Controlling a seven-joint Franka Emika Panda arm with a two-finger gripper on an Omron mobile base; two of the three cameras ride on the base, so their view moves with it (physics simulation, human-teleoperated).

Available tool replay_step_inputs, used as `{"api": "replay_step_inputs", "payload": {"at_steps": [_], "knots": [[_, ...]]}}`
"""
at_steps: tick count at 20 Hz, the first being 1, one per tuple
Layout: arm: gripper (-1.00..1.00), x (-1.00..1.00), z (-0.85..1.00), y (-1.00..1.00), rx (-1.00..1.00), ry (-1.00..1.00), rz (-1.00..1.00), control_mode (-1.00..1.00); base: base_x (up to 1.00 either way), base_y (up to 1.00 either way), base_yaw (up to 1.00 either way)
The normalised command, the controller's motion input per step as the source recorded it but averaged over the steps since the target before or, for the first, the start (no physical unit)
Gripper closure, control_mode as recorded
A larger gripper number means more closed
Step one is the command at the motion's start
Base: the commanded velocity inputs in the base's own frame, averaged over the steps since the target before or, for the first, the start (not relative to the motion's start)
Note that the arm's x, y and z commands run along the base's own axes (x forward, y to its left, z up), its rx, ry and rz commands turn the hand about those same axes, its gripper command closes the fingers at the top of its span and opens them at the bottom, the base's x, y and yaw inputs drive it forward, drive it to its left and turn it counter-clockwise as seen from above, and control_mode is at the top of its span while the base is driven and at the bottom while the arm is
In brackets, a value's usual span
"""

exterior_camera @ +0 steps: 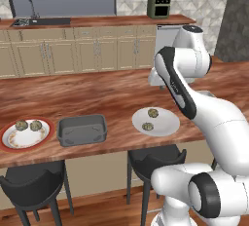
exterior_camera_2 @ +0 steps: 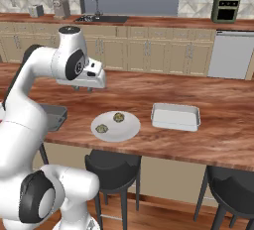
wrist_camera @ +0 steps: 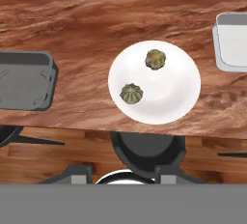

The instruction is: Place two dumplings into each of the tupperware containers and then place the containers in the fridge.

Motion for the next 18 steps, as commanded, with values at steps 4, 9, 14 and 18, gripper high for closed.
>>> {"api": "replay_step_inputs", "payload": {"at_steps": [4,9,14,18], "knots": [[-1.0,-0.01,-0.36,0.05,0.0,0.03,0.0,-1.0,0.0,0.0,0.0],[-1.0,0.33,-1.0,0.06,0.0,0.12,0.0,-1.0,0.0,0.0,0.0],[-1.0,0.38,-1.0,0.0,0.0,0.05,0.0,-1.0,0.0,0.0,0.0],[-1.0,0.19,-0.76,0.01,0.0,0.0,0.0,-1.0,0.0,0.0,0.0]]}}
